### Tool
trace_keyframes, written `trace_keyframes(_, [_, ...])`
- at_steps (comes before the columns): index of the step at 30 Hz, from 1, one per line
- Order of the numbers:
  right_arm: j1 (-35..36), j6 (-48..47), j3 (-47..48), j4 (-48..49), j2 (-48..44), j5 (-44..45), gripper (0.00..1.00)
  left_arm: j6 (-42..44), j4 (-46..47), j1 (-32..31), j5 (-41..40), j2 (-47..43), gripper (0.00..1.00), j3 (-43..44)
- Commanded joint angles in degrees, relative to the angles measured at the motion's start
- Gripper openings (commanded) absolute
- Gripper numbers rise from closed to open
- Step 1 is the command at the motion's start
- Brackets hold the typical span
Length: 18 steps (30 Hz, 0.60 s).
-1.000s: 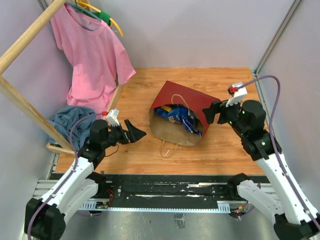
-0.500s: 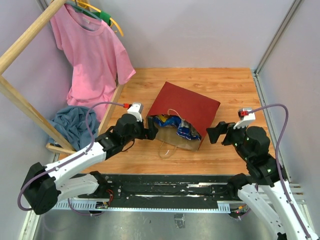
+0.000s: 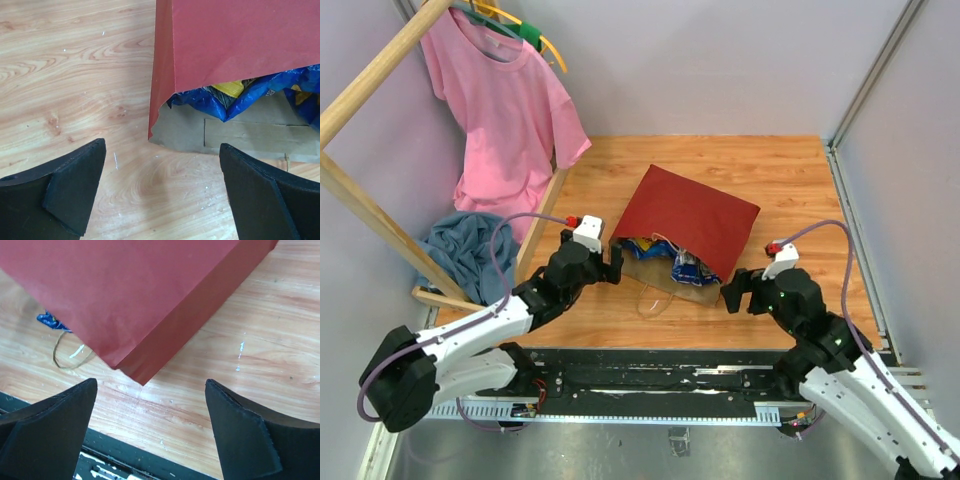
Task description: Take the snacks out of the paper bag
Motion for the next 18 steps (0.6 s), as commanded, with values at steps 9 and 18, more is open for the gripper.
trace_keyframes(9, [33.92,5.15,1.39,4.44,14.18,41.24,0.81,9.84,12.82,-0.42,-3.13,10.31,0.99,3.7])
trace_keyframes(18, [35.53,20.15,1.21,0.16,19.4,54.68,0.49,13.68,19.64,0.27,0.27,13.41,0.7,0.97])
